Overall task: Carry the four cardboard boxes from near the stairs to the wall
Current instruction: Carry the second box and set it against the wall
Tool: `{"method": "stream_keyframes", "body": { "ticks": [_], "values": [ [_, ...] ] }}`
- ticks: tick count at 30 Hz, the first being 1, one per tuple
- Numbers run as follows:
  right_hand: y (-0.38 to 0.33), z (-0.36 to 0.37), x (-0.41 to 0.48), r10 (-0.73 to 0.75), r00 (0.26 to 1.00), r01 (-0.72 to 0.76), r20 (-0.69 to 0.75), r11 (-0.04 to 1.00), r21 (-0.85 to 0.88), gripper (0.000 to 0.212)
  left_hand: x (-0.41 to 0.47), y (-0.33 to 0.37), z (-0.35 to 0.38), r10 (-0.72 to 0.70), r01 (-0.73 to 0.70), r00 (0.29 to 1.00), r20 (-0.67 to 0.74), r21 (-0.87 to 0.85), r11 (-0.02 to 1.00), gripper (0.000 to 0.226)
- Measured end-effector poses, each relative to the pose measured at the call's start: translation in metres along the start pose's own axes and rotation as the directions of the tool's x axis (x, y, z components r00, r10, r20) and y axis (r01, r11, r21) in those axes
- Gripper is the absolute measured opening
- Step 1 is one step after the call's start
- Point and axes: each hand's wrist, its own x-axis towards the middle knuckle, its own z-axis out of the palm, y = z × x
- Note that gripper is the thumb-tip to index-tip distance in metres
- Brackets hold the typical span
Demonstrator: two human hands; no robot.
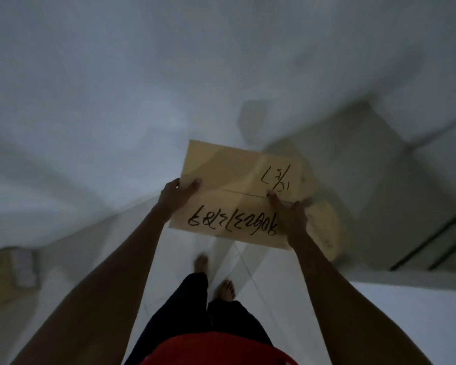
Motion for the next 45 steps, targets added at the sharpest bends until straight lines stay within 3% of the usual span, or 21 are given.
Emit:
{"method": "stream_keyframes", "body": {
  "ticks": [5,11,20,28,34,40,45],
  "values": [
    [-0.024,0.096,-0.059,-0.127,0.968,0.159,0.217,0.978,-0.138,0.099,-0.063,-0.085,-0.109,-0.126,0.092,0.972,-0.196,-0.176,0.980,0.067],
    [-0.043,0.213,-0.176,-0.197,0.899,0.316,0.391,0.910,-0.269,0.083,-0.141,-0.197,-0.218,-0.262,0.143,0.897,-0.356,-0.327,0.934,0.068],
    [-0.028,0.382,-0.331,-0.207,0.770,0.477,0.604,0.816,-0.328,0.080,-0.239,-0.343,-0.364,-0.430,0.214,0.738,-0.520,-0.424,0.880,0.076],
    [-0.016,0.489,-0.411,-0.174,0.729,0.522,0.662,0.767,-0.373,0.078,-0.255,-0.442,-0.450,-0.543,0.305,0.665,-0.513,-0.477,0.824,0.108],
    [-0.017,0.583,-0.431,-0.089,0.749,0.476,0.657,0.762,-0.439,0.081,-0.226,-0.478,-0.510,-0.578,0.362,0.619,-0.531,-0.461,0.810,0.084],
    [-0.005,0.686,-0.431,-0.073,0.750,0.474,0.657,0.752,-0.458,0.076,-0.177,-0.550,-0.574,-0.663,0.438,0.650,-0.370,-0.530,0.726,0.099],
    [0.032,0.784,-0.424,-0.067,0.753,0.451,0.655,0.776,-0.440,0.073,-0.117,-0.628,-0.609,-0.654,0.430,0.636,-0.411,-0.515,0.742,0.084]
  ]
}}
